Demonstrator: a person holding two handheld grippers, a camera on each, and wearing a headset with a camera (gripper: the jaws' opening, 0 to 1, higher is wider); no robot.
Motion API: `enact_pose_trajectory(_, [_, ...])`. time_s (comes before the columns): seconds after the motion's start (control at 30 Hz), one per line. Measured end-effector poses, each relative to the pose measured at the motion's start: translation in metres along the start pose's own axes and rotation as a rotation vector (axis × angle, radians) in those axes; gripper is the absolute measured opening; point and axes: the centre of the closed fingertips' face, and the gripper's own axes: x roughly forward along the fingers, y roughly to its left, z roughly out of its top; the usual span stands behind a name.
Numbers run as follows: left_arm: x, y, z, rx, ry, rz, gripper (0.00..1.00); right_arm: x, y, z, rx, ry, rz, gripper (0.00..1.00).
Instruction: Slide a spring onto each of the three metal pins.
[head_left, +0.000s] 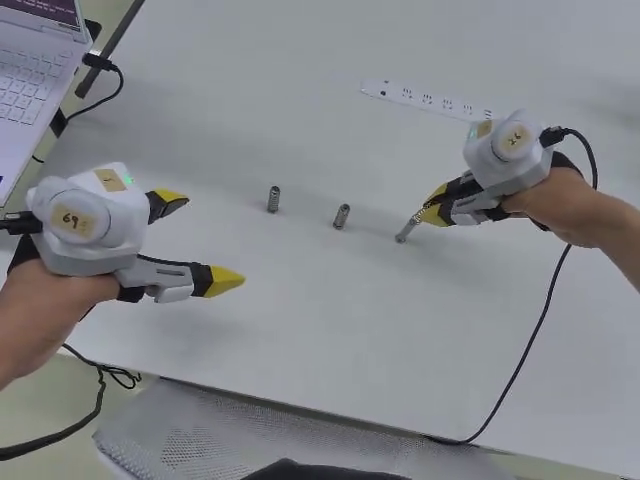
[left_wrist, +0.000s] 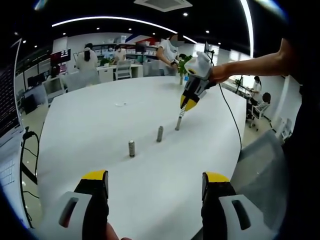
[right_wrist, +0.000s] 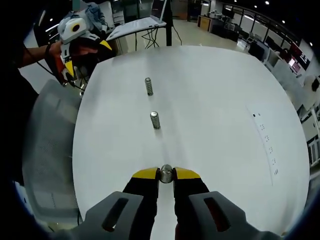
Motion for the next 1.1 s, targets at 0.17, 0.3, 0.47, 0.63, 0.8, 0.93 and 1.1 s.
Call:
enact_pose_trajectory(0.17, [-0.002,0.002,-0.002,-0.005,0.004,0.005,0.73,0.004,0.001,-0.003,-0.021,0.025,0.003,0.09])
enact_pose_trajectory(0.3, [-0.001,0.003,-0.004,-0.008,0.006,0.004,0.72,0.005,0.000,-0.003,-0.023,0.030,0.004,0.09])
enact_pose_trajectory(0.47, [-0.001,0.003,-0.004,-0.009,0.008,0.003,0.72,0.006,-0.001,-0.003,-0.024,0.033,0.003,0.09])
enact_pose_trajectory(0.63, [-0.001,0.003,-0.004,-0.009,0.008,0.003,0.72,0.009,0.001,-0.004,-0.032,0.045,0.010,0.09])
enact_pose_trajectory(0.8, [-0.001,0.004,-0.004,-0.010,0.008,0.005,0.72,0.012,0.002,-0.004,-0.048,0.059,0.012,0.09])
enact_pose_trajectory(0.93, [-0.002,0.004,-0.005,-0.013,0.010,0.008,0.72,0.015,0.002,-0.004,-0.058,0.069,0.015,0.09])
enact_pose_trajectory(1.1, [-0.003,0.006,-0.006,-0.014,0.010,0.011,0.72,0.018,0.002,-0.004,-0.069,0.082,0.017,0.09])
